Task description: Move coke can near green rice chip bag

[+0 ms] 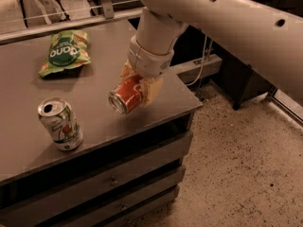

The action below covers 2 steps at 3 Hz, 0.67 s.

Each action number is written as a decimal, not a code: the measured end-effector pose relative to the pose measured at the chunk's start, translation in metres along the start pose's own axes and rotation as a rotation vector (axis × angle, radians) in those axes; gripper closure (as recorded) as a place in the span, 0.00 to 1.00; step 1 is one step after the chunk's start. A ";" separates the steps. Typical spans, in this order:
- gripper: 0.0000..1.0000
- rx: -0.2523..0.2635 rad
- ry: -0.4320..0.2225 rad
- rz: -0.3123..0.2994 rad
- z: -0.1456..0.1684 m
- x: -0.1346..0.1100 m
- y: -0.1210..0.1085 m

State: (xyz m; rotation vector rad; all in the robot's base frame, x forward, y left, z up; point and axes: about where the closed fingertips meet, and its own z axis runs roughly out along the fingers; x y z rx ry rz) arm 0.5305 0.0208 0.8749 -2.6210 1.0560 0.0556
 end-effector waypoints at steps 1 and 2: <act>1.00 -0.001 0.001 -0.003 0.004 0.009 -0.005; 1.00 0.024 0.042 -0.016 0.005 0.055 -0.031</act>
Offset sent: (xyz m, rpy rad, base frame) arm 0.1953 -0.0497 -0.0038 -0.0411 -0.1781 -0.0080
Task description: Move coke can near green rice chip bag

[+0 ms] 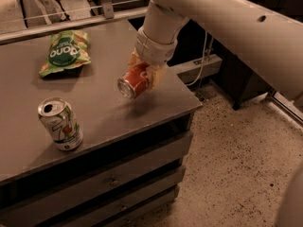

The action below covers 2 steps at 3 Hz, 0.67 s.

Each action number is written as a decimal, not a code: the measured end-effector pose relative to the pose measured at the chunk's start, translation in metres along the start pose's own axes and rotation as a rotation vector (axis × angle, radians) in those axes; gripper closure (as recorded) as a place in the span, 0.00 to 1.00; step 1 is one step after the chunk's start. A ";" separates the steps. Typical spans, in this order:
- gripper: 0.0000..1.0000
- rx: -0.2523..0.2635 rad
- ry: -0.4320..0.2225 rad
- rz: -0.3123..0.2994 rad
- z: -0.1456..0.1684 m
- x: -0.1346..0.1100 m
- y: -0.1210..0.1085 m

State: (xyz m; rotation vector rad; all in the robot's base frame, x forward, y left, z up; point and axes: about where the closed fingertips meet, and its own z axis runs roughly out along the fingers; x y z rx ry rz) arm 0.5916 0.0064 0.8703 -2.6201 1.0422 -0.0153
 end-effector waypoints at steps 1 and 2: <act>1.00 -0.057 0.055 -0.037 0.036 0.087 -0.040; 1.00 -0.059 0.056 -0.044 0.034 0.086 -0.041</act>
Offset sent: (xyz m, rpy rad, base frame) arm 0.2547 -0.0225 0.0097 0.0769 -0.2697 -0.0390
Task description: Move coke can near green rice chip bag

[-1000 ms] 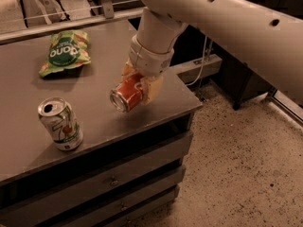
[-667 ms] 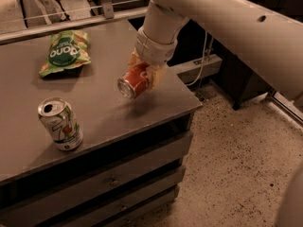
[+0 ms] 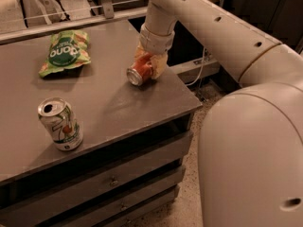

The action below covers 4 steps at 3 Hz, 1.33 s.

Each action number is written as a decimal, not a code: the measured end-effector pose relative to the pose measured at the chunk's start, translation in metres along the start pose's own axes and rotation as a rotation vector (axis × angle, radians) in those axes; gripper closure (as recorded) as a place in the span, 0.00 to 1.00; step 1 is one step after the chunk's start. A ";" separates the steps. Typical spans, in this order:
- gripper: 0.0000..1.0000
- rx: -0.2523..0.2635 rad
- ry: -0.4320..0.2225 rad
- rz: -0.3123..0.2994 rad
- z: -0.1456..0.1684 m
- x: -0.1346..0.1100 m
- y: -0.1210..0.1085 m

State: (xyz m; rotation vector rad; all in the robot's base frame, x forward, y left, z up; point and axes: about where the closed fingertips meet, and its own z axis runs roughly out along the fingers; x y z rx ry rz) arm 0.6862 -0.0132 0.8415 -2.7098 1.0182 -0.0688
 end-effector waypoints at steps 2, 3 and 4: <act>1.00 0.112 0.060 -0.083 -0.051 -0.006 -0.036; 1.00 0.200 0.070 -0.094 -0.050 0.004 -0.047; 1.00 0.319 0.060 -0.088 -0.031 0.013 -0.044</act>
Offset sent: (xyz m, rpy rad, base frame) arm 0.0294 0.0263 0.1066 0.0811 -0.2437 0.0852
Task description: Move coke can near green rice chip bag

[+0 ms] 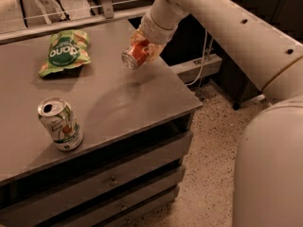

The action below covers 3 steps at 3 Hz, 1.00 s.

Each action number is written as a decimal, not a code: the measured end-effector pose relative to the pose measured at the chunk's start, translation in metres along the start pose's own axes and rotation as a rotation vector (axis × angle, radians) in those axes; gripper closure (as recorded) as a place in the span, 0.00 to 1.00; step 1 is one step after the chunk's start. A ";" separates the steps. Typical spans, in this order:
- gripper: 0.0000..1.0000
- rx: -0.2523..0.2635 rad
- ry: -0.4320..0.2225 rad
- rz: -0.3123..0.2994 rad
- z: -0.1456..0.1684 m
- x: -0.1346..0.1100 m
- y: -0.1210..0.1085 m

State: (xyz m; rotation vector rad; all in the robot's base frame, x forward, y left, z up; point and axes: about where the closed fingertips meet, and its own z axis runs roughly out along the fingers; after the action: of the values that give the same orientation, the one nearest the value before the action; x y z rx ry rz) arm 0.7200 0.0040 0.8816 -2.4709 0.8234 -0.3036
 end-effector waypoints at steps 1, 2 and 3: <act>1.00 0.121 -0.016 0.014 0.023 -0.004 0.008; 1.00 0.199 0.008 0.018 0.021 0.001 -0.010; 1.00 0.199 0.008 0.018 0.021 0.001 -0.011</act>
Offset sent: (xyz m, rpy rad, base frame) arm 0.0003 0.0050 -0.0223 0.0947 -0.0462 0.0030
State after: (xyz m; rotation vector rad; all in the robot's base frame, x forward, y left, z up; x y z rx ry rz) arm 0.7340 0.0191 0.8693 -2.2776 0.7789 -0.3705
